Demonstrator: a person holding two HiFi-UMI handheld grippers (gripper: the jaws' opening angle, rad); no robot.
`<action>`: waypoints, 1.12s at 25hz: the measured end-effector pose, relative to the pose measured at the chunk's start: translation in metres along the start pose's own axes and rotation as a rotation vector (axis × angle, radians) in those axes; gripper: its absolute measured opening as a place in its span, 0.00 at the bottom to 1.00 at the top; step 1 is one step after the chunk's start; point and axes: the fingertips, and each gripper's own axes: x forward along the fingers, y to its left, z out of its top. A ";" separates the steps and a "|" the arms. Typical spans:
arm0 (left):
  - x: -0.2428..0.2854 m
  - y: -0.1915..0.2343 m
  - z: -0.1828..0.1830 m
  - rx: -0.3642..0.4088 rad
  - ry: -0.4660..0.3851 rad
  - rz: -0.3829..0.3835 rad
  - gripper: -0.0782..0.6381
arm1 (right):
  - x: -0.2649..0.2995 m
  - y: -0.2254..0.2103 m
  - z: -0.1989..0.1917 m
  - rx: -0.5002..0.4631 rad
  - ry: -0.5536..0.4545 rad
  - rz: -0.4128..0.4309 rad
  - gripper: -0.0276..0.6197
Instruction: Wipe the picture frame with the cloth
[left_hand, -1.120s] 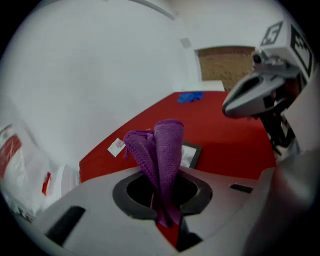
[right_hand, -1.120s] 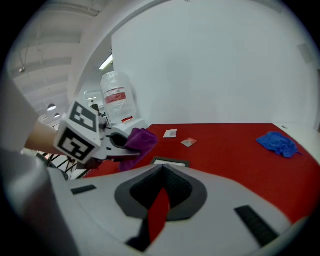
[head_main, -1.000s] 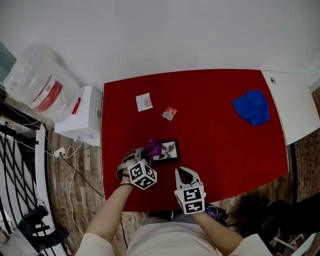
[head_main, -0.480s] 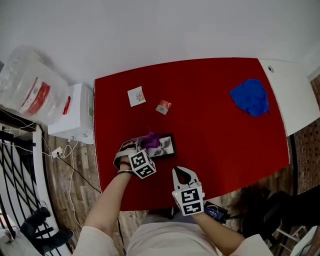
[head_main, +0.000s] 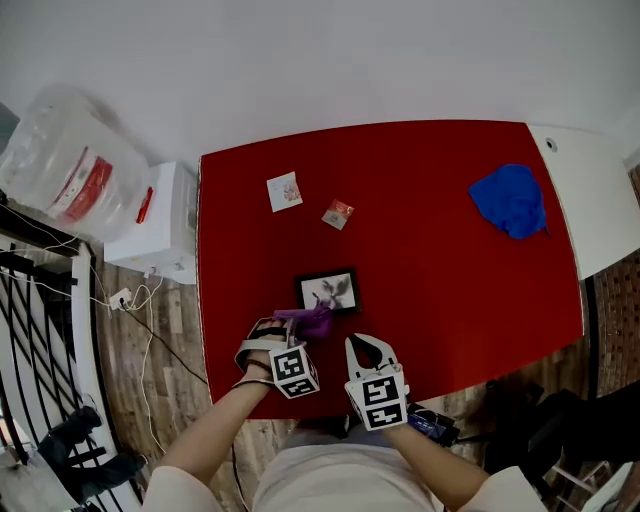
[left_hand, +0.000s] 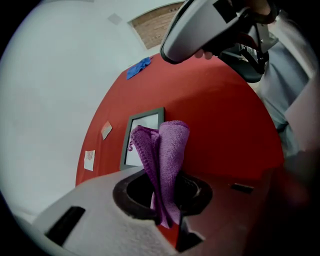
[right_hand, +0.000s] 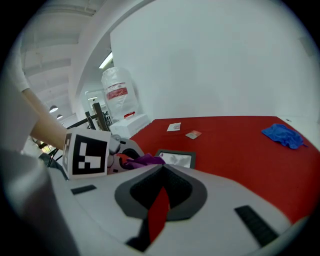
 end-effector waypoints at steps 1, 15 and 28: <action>0.000 0.002 0.000 -0.003 -0.001 0.005 0.19 | 0.000 0.000 -0.001 0.001 0.002 0.001 0.05; 0.045 0.109 0.007 -0.023 0.106 0.132 0.19 | -0.020 -0.014 -0.012 0.027 0.012 -0.045 0.05; 0.013 0.022 0.017 0.063 0.077 0.076 0.19 | -0.013 -0.025 -0.010 0.032 0.012 -0.046 0.05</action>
